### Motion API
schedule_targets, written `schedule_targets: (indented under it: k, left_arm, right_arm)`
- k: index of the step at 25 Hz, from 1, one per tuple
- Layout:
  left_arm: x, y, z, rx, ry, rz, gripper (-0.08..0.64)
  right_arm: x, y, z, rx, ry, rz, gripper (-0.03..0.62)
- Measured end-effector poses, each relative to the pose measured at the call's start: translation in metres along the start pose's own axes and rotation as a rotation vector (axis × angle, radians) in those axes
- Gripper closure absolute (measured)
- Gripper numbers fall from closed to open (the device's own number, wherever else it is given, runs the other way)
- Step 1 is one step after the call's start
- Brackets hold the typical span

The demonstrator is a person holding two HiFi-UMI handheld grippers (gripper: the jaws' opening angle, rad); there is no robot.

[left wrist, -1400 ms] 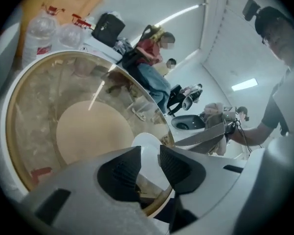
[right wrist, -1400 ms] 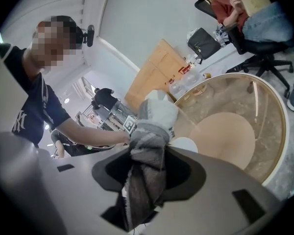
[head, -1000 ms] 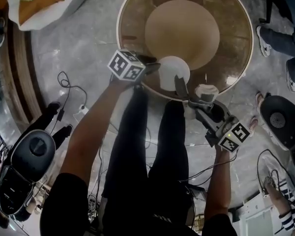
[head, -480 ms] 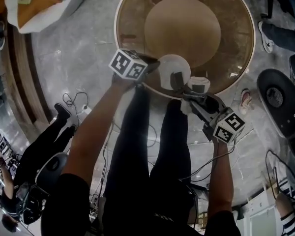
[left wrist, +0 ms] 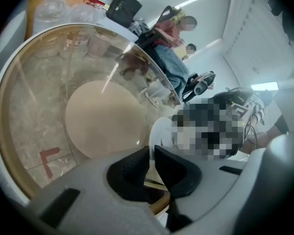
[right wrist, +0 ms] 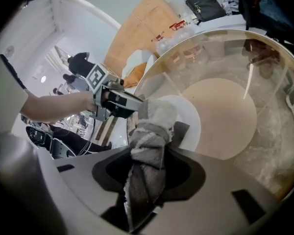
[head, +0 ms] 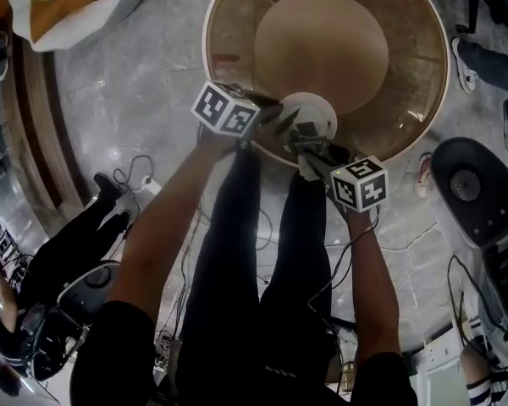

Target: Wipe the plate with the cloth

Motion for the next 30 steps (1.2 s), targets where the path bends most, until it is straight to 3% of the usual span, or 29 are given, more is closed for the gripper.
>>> schedule_targets:
  k: [7, 19, 25, 30]
  left_arm:
    - [0.006, 0.0, -0.005, -0.008, -0.001, -0.003, 0.526]
    - [0.013, 0.0, -0.006, 0.024, 0.041, -0.03, 0.526]
    - [0.009, -0.001, -0.006, 0.044, 0.041, -0.03, 0.526]
    - [0.005, -0.005, -0.006, 0.052, 0.035, -0.025, 0.526]
  right_arm:
    - [0.02, 0.003, -0.024, -0.024, 0.081, 0.045, 0.439]
    - [0.067, -0.026, -0.015, -0.046, 0.005, 0.014, 0.442]
    - [0.059, -0.042, 0.007, -0.089, 0.001, -0.006, 0.442]
    - [0.025, -0.047, 0.032, -0.113, 0.018, -0.03, 0.442]
Point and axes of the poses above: the fingertips, and each gripper's own axes: z backward along the fingers, y to its left, x out of its top, the point moved 5 cm from there along z, backward along the fingers, and after that the axes turned 1 degree about -x, right-handed, at the moved point
